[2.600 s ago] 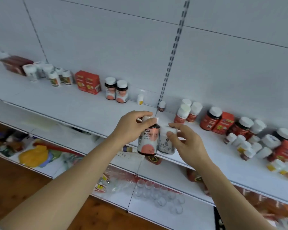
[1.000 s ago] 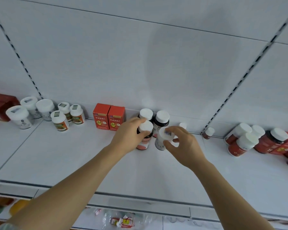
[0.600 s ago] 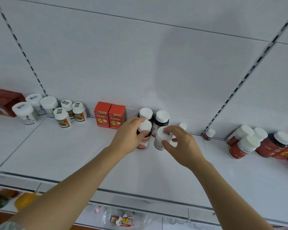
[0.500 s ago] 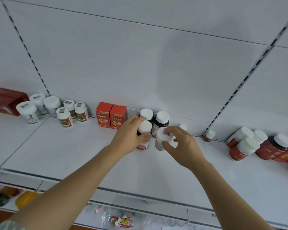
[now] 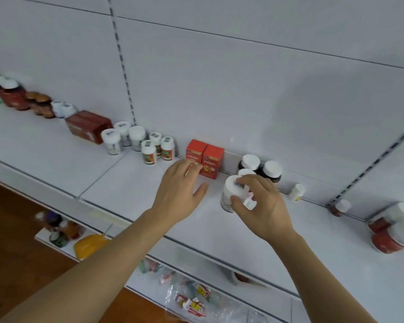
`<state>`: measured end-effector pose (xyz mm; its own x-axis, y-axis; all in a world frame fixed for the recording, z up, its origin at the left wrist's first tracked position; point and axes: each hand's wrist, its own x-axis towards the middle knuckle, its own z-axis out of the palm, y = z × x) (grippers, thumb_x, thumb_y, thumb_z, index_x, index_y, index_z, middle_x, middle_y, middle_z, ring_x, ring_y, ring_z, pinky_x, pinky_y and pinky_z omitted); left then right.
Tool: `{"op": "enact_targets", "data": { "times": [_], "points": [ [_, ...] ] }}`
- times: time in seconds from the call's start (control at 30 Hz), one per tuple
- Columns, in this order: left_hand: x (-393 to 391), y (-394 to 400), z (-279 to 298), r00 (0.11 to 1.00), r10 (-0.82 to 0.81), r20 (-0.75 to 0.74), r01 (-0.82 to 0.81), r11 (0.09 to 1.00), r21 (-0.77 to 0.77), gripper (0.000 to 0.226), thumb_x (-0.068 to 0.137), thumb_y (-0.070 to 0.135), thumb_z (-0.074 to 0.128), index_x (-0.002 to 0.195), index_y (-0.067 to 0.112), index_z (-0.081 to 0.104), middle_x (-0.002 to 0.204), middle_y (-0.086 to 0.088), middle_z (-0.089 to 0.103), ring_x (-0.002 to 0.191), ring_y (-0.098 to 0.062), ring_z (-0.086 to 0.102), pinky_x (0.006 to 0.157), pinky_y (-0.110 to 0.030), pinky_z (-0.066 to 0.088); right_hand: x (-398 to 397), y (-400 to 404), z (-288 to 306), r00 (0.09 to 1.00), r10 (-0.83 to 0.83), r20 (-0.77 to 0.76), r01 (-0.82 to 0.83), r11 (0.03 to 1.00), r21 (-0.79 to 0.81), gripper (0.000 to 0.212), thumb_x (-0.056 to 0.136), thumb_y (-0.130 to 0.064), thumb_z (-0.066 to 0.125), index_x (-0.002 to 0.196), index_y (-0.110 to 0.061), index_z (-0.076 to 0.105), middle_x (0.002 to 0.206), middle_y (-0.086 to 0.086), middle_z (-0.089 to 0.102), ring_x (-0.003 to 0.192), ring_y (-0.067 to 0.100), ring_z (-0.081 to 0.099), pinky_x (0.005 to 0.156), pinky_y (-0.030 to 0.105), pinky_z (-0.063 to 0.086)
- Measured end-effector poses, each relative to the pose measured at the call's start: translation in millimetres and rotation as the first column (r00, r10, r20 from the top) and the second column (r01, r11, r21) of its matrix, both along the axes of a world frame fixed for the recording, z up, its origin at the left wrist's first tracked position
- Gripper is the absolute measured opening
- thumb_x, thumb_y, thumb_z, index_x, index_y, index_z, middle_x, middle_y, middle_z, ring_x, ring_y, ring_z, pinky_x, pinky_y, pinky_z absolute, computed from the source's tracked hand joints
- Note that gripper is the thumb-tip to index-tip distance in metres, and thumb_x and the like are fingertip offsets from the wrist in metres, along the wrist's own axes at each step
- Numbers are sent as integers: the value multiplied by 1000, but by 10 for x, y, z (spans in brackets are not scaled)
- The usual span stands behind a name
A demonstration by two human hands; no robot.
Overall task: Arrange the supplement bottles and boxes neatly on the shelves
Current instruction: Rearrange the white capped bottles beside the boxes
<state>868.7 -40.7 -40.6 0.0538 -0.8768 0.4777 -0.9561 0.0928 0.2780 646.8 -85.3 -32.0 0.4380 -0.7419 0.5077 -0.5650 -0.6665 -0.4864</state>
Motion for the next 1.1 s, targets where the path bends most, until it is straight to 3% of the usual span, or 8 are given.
{"op": "enact_targets", "data": {
  "times": [0.3,0.47,0.63,0.73,0.87,1.1],
  "points": [
    [1059,685,140,992,124,-6,-124,992,-26,50,92,44,47,126,10,59,126,-10,58,120,-31,51,100,-43,44,1133,477,97,997,75,-36,-76,997,-24,34,78,-20,74,110,-15,65,116,-3,63,102,20,54,79,41,54],
    [1788,1057,152,987,158,25,-158,987,0,47,91,38,59,127,9,60,132,-14,56,124,-33,49,104,-45,41,1935,766,135,992,74,-105,-73,997,14,33,79,-20,70,111,-16,64,115,-4,62,98,20,54,77,41,54],
    [2372,1281,116,988,151,16,-152,986,61,49,92,39,56,132,11,57,136,-11,53,128,-30,45,107,-41,35,2580,854,89,993,44,-107,-34,995,91,36,79,-23,68,114,-20,63,117,-3,60,97,23,57,77,42,54],
    [2666,1245,83,992,128,20,-129,989,68,47,92,38,57,132,11,57,136,-11,54,128,-29,45,106,-40,36,2870,795,68,993,24,-112,-12,994,104,36,80,-23,69,115,-20,62,115,-3,61,91,23,60,75,41,55],
    [2965,1015,22,992,123,-3,-122,989,89,49,93,38,55,135,12,55,137,-10,53,128,-28,45,106,-39,36,3178,524,1,985,1,-175,8,999,54,37,83,-23,68,119,-17,62,116,0,64,93,24,63,70,28,47],
    [3344,379,1,997,58,44,-64,986,156,43,93,37,54,128,12,57,128,-6,55,120,-27,48,100,-39,40,3680,-103,-155,971,-53,-232,60,998,24,35,86,-19,66,119,-9,64,115,8,65,97,30,62,74,28,44]
  ]
}}
